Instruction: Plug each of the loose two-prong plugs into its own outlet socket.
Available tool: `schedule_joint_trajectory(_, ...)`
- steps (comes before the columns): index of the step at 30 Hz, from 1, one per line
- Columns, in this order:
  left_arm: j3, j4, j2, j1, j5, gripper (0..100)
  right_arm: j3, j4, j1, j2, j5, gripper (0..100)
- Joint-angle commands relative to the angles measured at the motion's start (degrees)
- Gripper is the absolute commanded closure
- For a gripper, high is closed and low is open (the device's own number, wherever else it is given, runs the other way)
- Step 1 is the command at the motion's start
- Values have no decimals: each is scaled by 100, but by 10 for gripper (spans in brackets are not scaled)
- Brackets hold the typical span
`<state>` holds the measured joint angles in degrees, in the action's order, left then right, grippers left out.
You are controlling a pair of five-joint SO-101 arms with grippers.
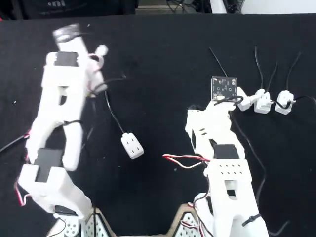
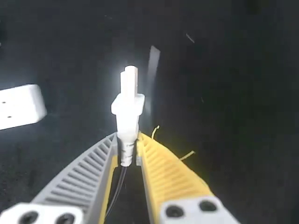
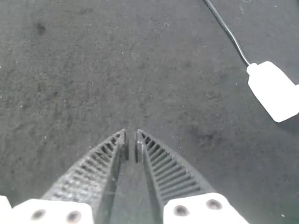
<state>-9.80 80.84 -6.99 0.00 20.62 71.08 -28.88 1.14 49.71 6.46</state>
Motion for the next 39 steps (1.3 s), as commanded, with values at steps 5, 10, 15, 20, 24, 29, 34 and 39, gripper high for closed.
schedule_joint_trajectory(5,312,-290,352,1569,-325,970,-787,-44,-1222,48,105,962)
schedule_joint_trajectory(10,690,-1116,343,2633,-360,970,-901,-826,-1662,48,70,962)
schedule_joint_trajectory(15,1007,-1899,141,3169,-360,969,-892,-1213,-2022,48,97,962)
schedule_joint_trajectory(20,1077,-1829,-88,3415,-352,818,-532,-941,-1846,48,105,962)
schedule_joint_trajectory(24,1015,-1407,-97,3134,-360,724,40,-211,-1688,48,105,962)
schedule_joint_trajectory(29,576,-510,-44,2044,-369,744,259,62,-1653,48,105,959)
schedule_joint_trajectory(34,787,-835,-123,936,-378,744,268,62,-1644,48,105,959)
schedule_joint_trajectory(39,1279,-1600,-536,602,-378,744,374,53,-1292,40,105,959)
